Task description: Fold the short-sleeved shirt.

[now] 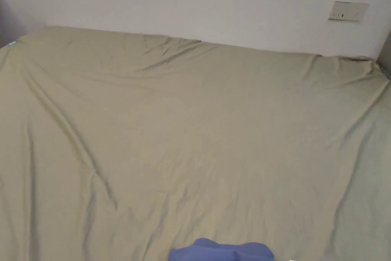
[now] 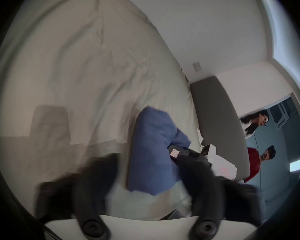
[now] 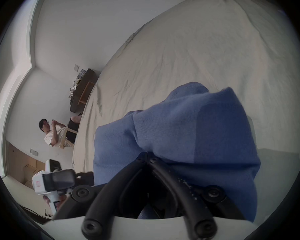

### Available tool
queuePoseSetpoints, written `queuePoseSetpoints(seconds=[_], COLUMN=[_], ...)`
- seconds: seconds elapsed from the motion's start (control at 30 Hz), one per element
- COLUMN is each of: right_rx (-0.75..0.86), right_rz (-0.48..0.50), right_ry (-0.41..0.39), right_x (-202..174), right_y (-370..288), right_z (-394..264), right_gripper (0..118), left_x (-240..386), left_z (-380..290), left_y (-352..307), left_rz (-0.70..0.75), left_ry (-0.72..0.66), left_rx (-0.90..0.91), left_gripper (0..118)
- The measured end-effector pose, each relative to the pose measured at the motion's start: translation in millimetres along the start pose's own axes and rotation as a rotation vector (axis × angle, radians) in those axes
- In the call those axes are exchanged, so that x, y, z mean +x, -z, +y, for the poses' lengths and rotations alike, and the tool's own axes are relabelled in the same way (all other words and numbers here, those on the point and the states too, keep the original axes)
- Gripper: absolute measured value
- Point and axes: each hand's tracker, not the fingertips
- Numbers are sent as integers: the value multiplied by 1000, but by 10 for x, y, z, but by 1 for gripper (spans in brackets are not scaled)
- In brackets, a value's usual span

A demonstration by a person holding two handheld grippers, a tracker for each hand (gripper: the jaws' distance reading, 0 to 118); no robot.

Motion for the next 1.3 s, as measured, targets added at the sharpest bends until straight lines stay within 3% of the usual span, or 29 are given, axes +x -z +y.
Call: queuePoseSetpoints(seconds=[0.03, 0.07, 0.4, 0.43, 0.47, 0.5, 0.57, 0.6, 0.63, 0.7, 0.83, 0.93, 1.03, 1.3], right_rx=[3, 6, 10, 9, 9, 11, 20, 5, 10, 69, 131, 168, 172, 116], right_rz=[1, 6, 28, 28, 30, 33, 37, 47, 45, -16, -25, -73, -101, -114], right_ry=[4, 9, 27, 26, 25, 26, 36, 45, 45, -4, -27, -69, -86, -110], right_x=[6, 18, 41, 42, 45, 50, 57, 50, 19, -122, -242, -363, -513, -813], right_y=[4, 0, -18, -15, -17, -28, -68, -81, -125, -298, -647, -841, -904, -724], right_z=[-13, -22, -28, -27, -27, -27, -29, -21, -30, -56, -87, -122, -169, -217], right_gripper=[1, 1, 1, 1, 1, 1, 1, 1, 1, 1, 1, 1, 1, 1], left_x=[-10, -12, 49, 52, 59, 59, 14, -39, 34, 281, 386, 235, -15, -568], left_z=[33, 61, 257, 279, 309, 339, 354, 357, 369, 391, 675, 1002, 1397, 2109], left_y=[123, 243, 850, 895, 923, 954, 1032, 996, 905, 810, 364, -121, -565, -1549], left_rz=[-6, -24, -239, -248, -250, -235, -16, -121, -136, -9, 2, 181, 453, 886], left_ry=[2, 7, 119, 113, 106, 102, 129, 80, 94, 235, 339, 442, 390, 407], left_rx=[-36, -69, -174, -182, -187, -216, -241, -252, -239, -280, -297, -275, -290, -245], left_gripper=[107, 114, 109, 97, 72, 24, 24, 24, 24, 24, 24, 24, 24, 24])
